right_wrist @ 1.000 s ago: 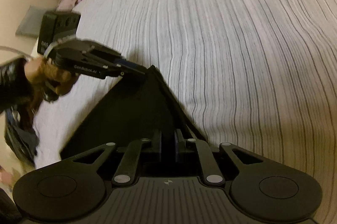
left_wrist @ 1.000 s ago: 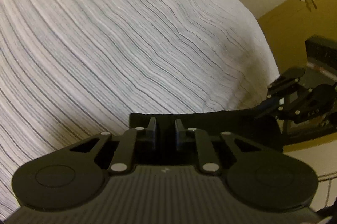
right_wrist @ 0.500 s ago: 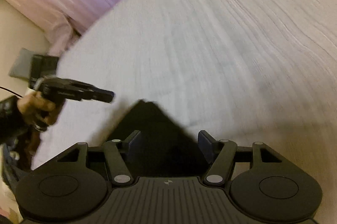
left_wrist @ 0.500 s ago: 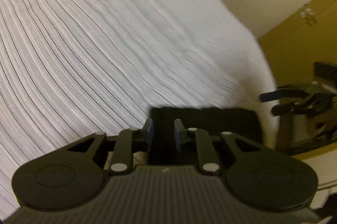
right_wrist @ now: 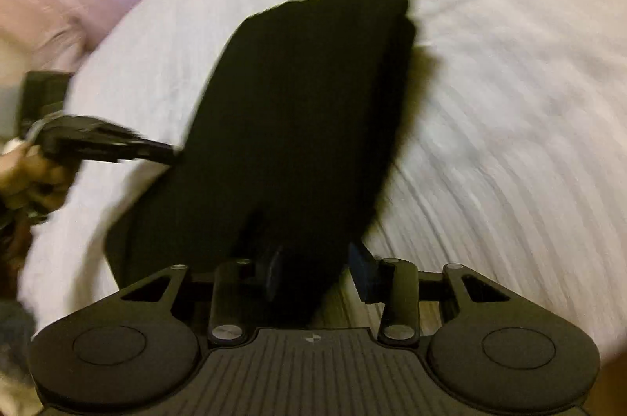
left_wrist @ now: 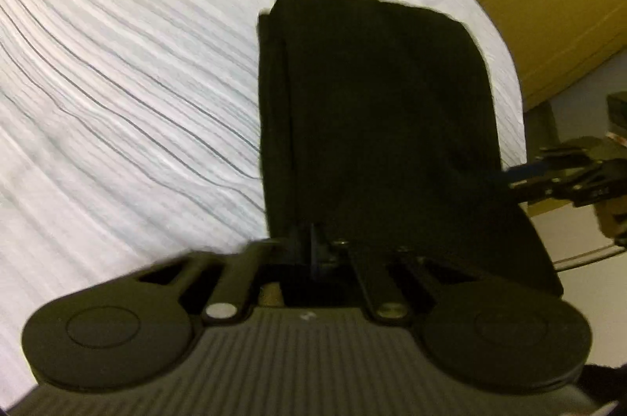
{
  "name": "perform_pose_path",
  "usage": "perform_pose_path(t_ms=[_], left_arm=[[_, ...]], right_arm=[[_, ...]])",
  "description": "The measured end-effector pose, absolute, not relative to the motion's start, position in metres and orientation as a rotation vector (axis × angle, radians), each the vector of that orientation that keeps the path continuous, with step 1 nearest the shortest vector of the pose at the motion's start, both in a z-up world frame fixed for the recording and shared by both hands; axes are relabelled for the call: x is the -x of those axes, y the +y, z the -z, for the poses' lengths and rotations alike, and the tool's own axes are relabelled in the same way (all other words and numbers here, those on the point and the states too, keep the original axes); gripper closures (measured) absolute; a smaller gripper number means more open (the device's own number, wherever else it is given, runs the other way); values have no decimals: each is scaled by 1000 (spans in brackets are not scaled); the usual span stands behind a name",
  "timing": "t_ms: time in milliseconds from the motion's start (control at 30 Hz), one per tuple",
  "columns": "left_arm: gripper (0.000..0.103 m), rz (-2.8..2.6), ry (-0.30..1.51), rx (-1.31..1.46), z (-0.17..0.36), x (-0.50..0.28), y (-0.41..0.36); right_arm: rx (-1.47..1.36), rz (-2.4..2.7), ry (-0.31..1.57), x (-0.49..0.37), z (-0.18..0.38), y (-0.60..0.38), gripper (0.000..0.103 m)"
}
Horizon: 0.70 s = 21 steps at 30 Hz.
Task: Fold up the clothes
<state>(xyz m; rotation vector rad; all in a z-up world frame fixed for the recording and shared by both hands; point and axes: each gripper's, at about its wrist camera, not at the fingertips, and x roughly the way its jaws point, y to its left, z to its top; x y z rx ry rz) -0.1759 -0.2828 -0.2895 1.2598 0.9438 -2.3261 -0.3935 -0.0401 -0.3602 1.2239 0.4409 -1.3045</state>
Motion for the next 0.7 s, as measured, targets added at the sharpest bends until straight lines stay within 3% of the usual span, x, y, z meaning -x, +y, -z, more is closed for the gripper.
perform_pose_path(t_ms=[167, 300, 433, 567, 700], left_arm=[[82, 2403, 895, -1249, 260, 157, -237], [80, 2440, 966, -1289, 272, 160, -201], [80, 2388, 981, -1392, 303, 166, -182], [80, 2330, 1103, -1330, 316, 160, -188], [82, 2327, 1090, -1345, 317, 162, -188]], right_arm=[[-1296, 1382, 255, 365, 334, 19, 62], [-1383, 1367, 121, 353, 336, 37, 62], [-1430, 1340, 42, 351, 356, 33, 63], [-1538, 1302, -200, 382, 385, 37, 63], [-1634, 1265, -350, 401, 406, 37, 63]])
